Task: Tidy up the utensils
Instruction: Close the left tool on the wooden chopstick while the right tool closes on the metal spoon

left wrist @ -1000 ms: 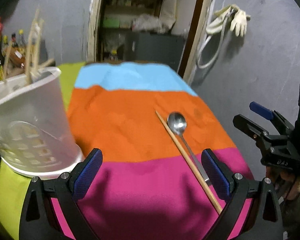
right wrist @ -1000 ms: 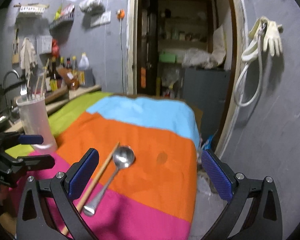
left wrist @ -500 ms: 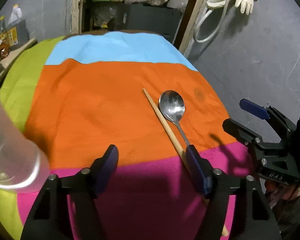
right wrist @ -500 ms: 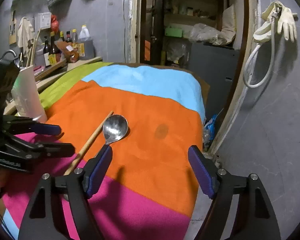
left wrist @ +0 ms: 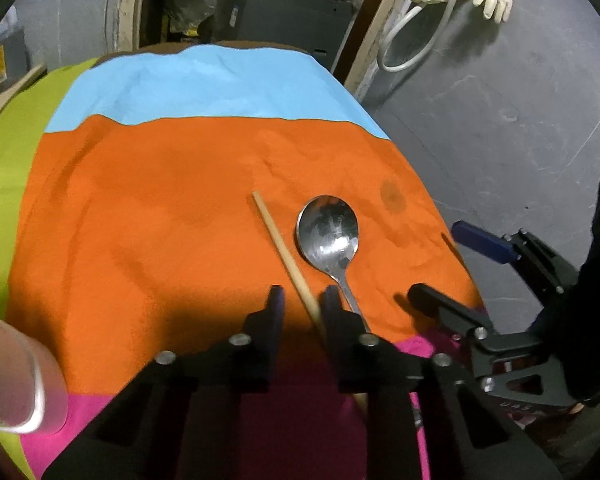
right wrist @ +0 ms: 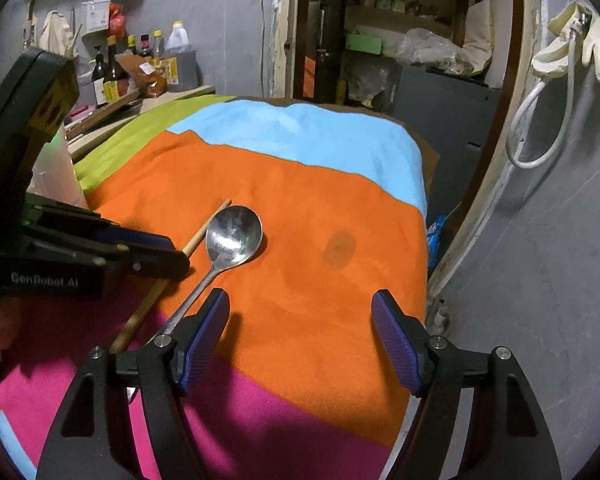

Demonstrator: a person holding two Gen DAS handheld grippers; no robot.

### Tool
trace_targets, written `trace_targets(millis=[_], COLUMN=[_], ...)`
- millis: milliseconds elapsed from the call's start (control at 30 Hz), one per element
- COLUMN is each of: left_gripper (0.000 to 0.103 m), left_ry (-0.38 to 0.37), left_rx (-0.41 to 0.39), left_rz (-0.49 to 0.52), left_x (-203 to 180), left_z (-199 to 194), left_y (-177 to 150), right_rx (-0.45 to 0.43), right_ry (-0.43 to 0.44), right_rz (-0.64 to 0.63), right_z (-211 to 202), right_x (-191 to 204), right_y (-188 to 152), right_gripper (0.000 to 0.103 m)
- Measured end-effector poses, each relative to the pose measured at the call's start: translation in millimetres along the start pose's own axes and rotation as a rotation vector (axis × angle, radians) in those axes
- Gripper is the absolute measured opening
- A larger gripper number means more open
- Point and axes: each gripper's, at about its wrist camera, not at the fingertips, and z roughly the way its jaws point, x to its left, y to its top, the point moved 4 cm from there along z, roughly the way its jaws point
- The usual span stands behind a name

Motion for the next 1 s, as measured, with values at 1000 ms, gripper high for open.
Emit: trace_targets(millis=[1000], left_gripper=[0.015], left_ry=[-0.097], left_rx=[0.002], left_rz=[-0.070], left_x=[5.4], left_z=[-4.5], left_y=[-0.3], right_rx=[0.061], right_ry=[0.064], right_rz=[0.063], right_z=[17.1], right_x=[-2.9], right_y=[3.1], right_gripper=[0.066])
